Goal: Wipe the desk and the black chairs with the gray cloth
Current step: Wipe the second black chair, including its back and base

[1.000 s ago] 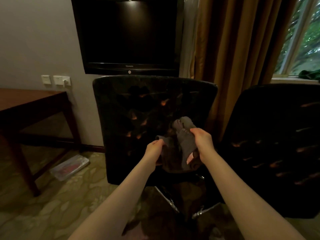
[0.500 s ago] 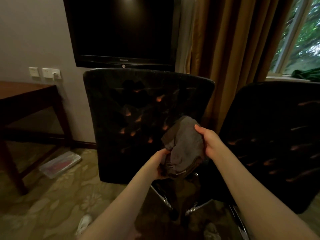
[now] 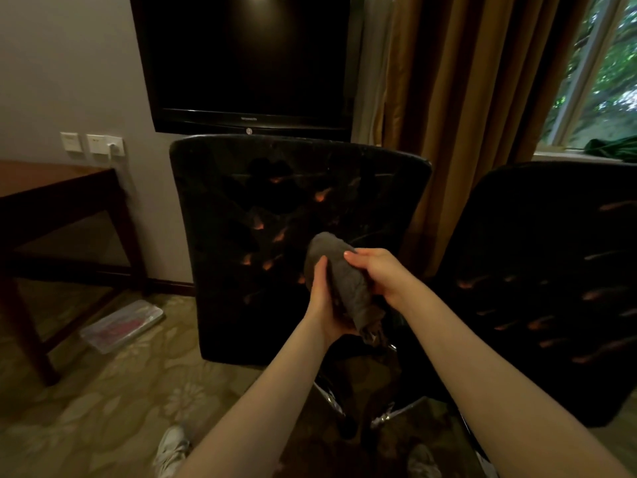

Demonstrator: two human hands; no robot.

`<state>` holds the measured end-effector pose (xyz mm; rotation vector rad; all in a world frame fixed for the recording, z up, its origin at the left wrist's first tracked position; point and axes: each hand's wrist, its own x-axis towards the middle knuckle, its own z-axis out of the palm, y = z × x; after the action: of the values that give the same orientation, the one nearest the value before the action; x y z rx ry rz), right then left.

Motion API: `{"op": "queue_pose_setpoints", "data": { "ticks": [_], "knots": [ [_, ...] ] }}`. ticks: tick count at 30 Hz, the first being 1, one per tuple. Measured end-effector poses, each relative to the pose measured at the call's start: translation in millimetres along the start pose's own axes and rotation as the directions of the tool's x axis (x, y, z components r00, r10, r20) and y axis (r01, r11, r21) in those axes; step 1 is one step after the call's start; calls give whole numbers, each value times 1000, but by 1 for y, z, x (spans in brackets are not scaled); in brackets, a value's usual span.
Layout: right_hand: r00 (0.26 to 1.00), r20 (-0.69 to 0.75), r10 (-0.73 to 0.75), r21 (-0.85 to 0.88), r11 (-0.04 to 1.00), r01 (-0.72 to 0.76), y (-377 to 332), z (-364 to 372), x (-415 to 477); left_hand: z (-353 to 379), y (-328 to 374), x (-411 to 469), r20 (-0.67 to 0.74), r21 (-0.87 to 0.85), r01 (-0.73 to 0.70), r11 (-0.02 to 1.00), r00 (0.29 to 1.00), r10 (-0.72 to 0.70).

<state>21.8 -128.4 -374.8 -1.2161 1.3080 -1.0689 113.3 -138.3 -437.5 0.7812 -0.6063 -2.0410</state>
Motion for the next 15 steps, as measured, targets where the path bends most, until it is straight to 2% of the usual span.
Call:
{"op": "queue_pose_setpoints", "data": {
  "ticks": [4,8,11,13,15],
  "knots": [
    [998,56,-5,-86,996,9,-7,-7,2,-2,2,0,-7,-21,-43,999,999,43],
    [996,85,13,-40,999,-9,-10,-9,5,-3,10,-4,-7,-122,-49,991,999,49],
    [998,-59,32,-45,998,-35,-14,-15,16,-3,12,-7,12,-217,-72,974,997,77],
    [979,-206,7,-212,976,-52,-14,-23,28,-3,15,-6,-5,-186,-106,977,994,107],
    [952,-301,-49,-420,903,-86,-11,-29,31,-2,18,-5,-11,-139,-147,979,989,147]
  ]
}}
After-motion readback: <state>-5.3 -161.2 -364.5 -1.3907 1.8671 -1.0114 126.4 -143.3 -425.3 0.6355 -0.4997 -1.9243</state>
